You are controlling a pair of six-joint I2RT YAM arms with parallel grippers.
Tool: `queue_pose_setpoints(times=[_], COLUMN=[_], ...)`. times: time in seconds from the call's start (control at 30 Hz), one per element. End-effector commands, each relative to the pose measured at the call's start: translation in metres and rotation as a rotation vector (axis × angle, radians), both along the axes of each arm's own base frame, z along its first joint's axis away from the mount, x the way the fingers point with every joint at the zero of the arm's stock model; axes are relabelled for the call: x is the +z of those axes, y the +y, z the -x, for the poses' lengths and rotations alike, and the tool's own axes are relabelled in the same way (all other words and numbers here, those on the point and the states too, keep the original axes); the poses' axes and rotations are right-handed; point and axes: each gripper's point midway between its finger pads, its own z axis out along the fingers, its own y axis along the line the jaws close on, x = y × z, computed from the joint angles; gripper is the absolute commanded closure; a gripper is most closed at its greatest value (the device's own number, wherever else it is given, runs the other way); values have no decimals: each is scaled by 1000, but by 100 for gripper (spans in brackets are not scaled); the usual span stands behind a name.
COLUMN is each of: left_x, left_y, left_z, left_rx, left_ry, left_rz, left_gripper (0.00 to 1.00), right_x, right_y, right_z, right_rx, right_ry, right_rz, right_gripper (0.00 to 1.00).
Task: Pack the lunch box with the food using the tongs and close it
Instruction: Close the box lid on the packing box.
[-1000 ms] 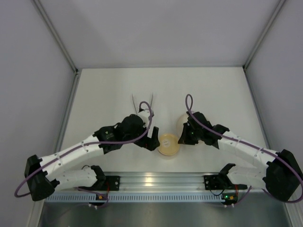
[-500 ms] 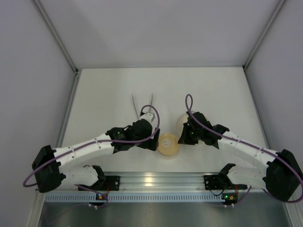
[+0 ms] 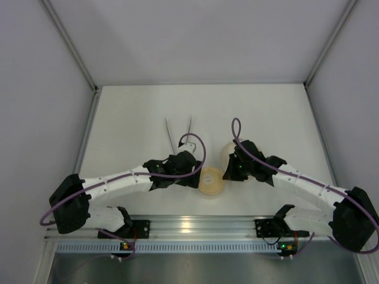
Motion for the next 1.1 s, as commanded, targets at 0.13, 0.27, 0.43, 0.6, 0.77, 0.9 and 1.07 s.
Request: queue_pose_setpoints(times=[0.13, 0.27, 0.43, 0.6, 0.77, 0.9, 1.07], left_x=[-15, -27, -37, -44, -50, -54, -62], left_y=[8, 12, 13, 14, 20, 26, 35], left_z=[-8, -7, -6, -5, 0, 9, 15], left_rx=[61, 70, 79, 81, 80, 74, 75], left_ry=[-15, 5, 18, 32, 46, 68, 86], left_rz=[-66, -104, -121, -136, -143, -138, -154], left_gripper=[14, 15, 15, 15, 16, 16, 17], right_x=[-1, -1, -1, -1, -3, -4, -8], right_y=[0, 0, -1, -2, -4, -4, -4], right_z=[-5, -5, -4, -4, -4, -4, -4], right_rx=[9, 10, 10, 12, 10, 9, 10], right_ry=[-50, -50, -48, -48, -48, -46, -39], right_rz=[22, 23, 27, 32, 43, 49, 55], right_gripper=[100, 100, 100, 100, 100, 100, 100])
